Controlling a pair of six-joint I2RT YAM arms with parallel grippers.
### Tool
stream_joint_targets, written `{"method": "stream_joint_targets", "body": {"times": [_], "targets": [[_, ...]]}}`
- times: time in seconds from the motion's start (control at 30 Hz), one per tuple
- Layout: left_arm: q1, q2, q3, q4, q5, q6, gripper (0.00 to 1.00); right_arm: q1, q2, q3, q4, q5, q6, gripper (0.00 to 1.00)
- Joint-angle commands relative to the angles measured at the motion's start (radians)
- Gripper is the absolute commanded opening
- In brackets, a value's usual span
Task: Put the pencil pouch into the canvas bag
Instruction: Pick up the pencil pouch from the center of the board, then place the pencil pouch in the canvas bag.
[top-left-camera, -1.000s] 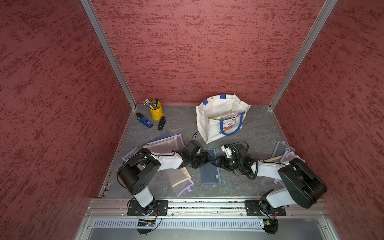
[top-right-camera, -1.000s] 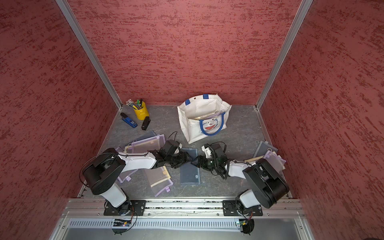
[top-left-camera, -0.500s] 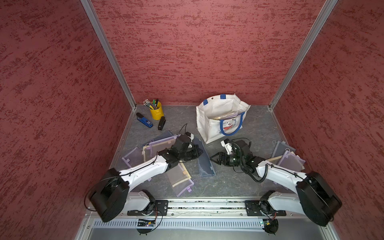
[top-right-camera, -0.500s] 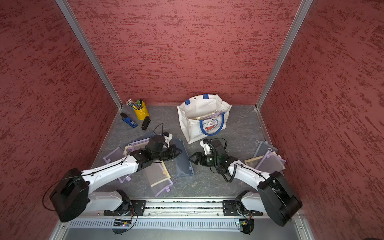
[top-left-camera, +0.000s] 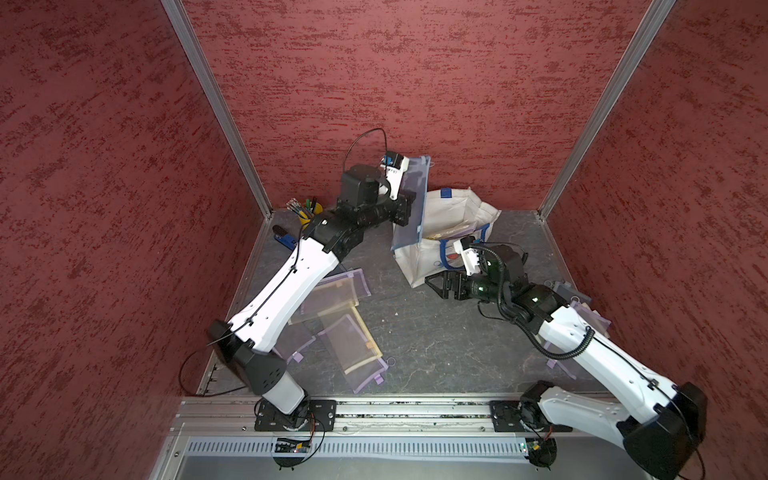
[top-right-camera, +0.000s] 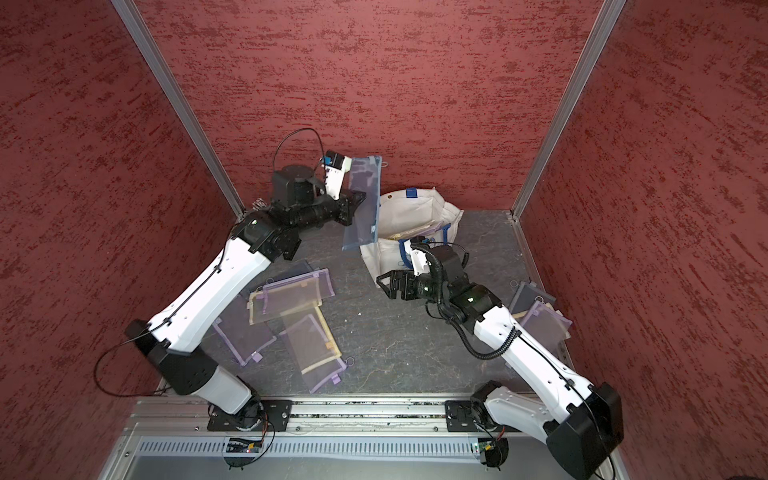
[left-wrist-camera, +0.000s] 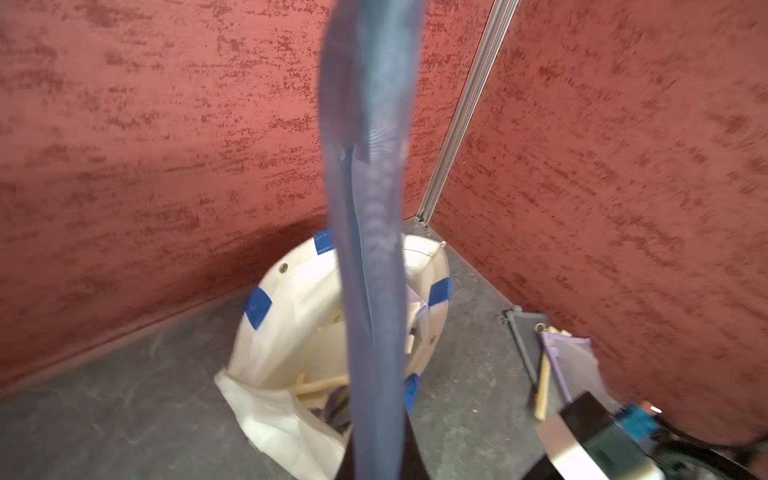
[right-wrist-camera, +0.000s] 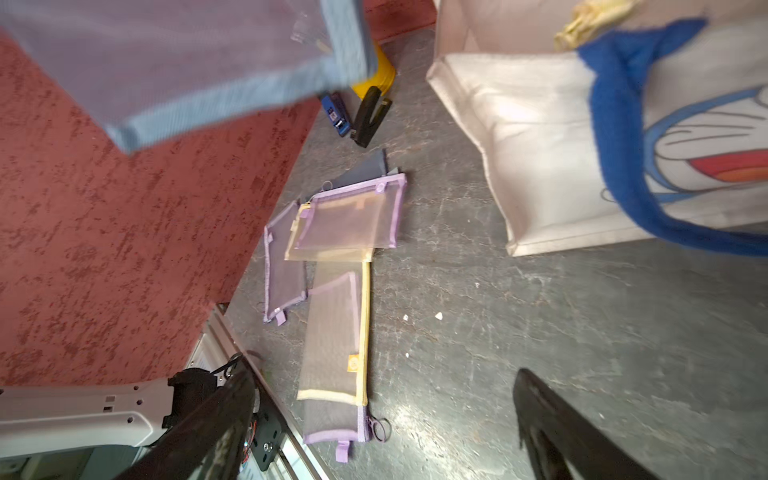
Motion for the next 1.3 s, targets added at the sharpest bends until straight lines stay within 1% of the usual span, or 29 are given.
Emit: {"method": "stream_joint_targets", "body": {"times": [0.0,0.2,0.3,0.4,0.47,0.57,0.7,0.83,0.87,1.03,1.07,1.1,1.17,1.27], "targets": [[-0.01,0.16,0.192,-0.065,-0.082,0.224,0.0,-0.021,-0.001,0.066,-0.189,0.117,-0.03,0.98],[-0.031,0.43,0.464,0.014,-0.121,0.326,0.0,-0.054,0.02,0.152,-0.261,0.146,-0.009,0.98],[-0.049,0.533,0.539,0.016,-0.116,0.375,0.0,-0.06,0.019,0.198,-0.32,0.178,-0.028,0.98],[-0.062,0.586,0.537,0.014,-0.121,0.41,0.0,-0.077,0.002,0.217,-0.367,0.203,-0.047,0.98],[-0.07,0.611,0.528,0.007,-0.154,0.427,0.0,-0.093,-0.004,0.22,-0.387,0.21,-0.059,0.98],[-0.072,0.627,0.475,0.04,-0.183,0.454,0.0,-0.116,-0.004,0.218,-0.4,0.208,-0.072,0.98],[-0.07,0.657,0.469,0.015,-0.193,0.468,0.0,-0.155,0.01,0.245,-0.423,0.209,-0.099,0.98],[-0.071,0.659,0.452,-0.002,-0.179,0.463,0.0,-0.221,0.019,0.277,-0.441,0.202,-0.138,0.98],[-0.071,0.658,0.452,-0.006,-0.173,0.459,0.05,-0.239,0.023,0.284,-0.444,0.199,-0.146,0.98],[-0.072,0.615,0.455,-0.037,-0.145,0.423,0.41,-0.324,0.031,0.293,-0.466,0.199,-0.205,0.98],[-0.072,0.603,0.454,-0.04,-0.139,0.416,0.47,-0.339,0.03,0.295,-0.473,0.2,-0.215,0.97],[-0.074,0.586,0.452,-0.042,-0.127,0.405,0.51,-0.355,0.028,0.295,-0.482,0.204,-0.228,0.98],[-0.079,0.548,0.441,-0.041,-0.098,0.388,0.56,-0.383,0.024,0.294,-0.508,0.221,-0.25,0.98],[-0.086,0.473,0.41,-0.033,-0.067,0.344,0.64,-0.425,0.022,0.272,-0.574,0.284,-0.267,0.98]]}}
